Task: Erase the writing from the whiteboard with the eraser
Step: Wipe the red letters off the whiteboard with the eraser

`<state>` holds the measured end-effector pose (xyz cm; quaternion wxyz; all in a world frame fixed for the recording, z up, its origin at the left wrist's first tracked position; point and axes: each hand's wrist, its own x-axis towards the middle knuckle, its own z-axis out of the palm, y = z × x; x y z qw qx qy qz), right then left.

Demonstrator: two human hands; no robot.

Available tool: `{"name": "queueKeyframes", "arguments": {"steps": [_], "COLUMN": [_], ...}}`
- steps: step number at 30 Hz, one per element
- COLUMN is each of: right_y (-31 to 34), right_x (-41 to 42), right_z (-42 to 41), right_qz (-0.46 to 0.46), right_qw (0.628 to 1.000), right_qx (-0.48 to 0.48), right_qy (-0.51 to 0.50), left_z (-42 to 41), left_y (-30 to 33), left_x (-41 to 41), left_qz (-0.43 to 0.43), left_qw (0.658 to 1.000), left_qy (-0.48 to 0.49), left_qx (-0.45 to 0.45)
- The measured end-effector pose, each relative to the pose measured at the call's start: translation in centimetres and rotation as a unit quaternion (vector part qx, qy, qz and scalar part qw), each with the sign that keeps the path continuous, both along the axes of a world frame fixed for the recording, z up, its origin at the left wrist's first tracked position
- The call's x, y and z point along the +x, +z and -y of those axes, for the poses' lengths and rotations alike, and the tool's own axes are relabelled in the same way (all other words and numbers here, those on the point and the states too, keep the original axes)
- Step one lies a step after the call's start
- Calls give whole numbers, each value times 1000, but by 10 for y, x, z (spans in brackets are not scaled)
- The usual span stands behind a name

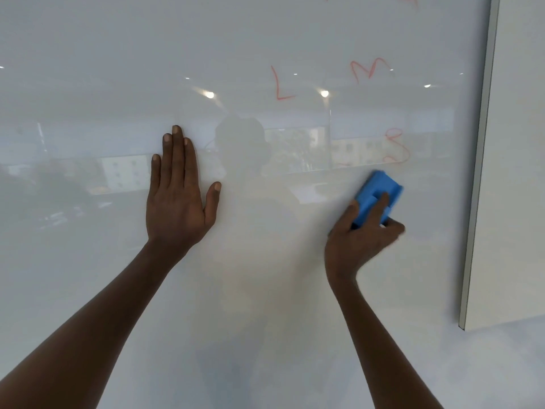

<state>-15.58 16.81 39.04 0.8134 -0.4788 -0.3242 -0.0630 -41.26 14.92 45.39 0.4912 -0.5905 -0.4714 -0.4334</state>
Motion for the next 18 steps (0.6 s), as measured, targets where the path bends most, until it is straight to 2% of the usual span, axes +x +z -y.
{"name": "queueKeyframes", "arguments": {"steps": [6, 13, 18], "right_y": [23, 23, 34], "right_x": [-27, -3, 26], "right_z": [11, 13, 8], "right_qz": [212, 473, 536], "right_qw": [976, 880, 842], "right_qx": [49, 51, 57], "right_qy": [30, 18, -1], "left_z": [1, 0, 1], "left_y": [-1, -1, -1], "left_x": [1, 1, 1], "left_qz": [4, 4, 4], "left_qw": [1000, 1000, 1000], "left_qy": [-1, 4, 6], "left_qx": [-3, -3, -10]}}
